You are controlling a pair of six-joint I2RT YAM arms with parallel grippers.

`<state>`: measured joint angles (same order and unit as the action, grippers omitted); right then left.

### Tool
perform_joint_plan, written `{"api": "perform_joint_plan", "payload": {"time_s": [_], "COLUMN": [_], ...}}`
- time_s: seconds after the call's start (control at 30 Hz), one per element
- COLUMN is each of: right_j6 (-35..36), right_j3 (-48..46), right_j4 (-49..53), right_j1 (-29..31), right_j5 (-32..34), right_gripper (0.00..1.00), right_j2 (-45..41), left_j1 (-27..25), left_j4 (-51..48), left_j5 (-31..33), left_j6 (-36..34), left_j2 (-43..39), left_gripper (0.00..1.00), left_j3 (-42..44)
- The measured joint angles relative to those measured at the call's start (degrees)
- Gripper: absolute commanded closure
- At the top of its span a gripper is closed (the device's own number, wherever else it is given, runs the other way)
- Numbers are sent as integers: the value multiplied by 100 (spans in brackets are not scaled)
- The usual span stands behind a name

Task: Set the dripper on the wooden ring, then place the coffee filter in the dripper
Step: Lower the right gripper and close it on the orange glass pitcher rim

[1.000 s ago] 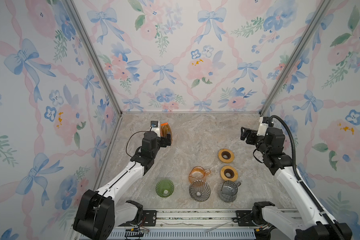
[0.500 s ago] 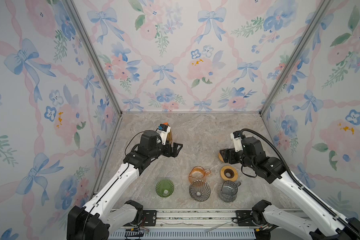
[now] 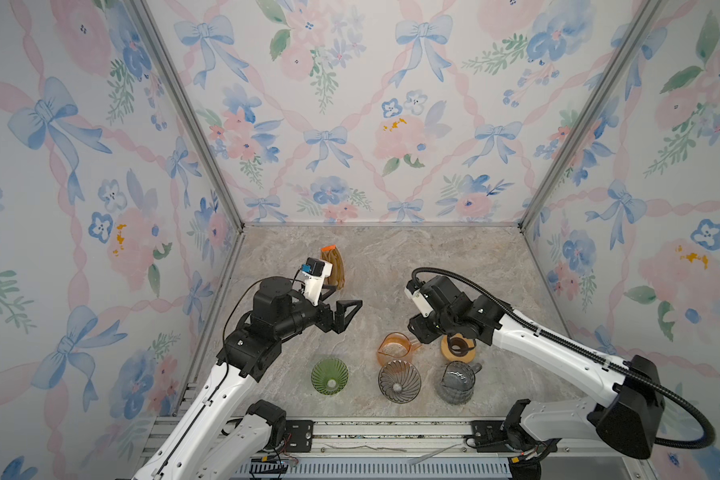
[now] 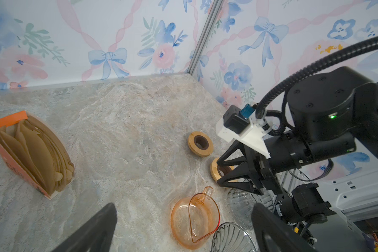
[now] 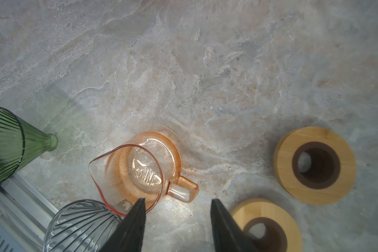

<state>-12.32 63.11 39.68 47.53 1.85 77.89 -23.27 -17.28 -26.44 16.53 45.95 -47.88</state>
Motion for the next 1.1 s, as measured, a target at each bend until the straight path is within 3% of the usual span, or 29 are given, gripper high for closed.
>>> {"api": "perform_joint_plan", "payload": {"time_s": [0.37,1.1], "right_j6": [105,129], "right_j3": [173,269], "right_j4": [44,4], "right_j1": [210,269], "right_j5": [-214,-286], "right_gripper": [61,71], "right_j2": [772,1259], "left_j1": [0,59], "left_j4": [2,90], "left_j5": [2,0], "left_j6": [2,4], "left_j2": [-140,-262], "left_gripper": [2,2], "left_j3": [96,160]}}
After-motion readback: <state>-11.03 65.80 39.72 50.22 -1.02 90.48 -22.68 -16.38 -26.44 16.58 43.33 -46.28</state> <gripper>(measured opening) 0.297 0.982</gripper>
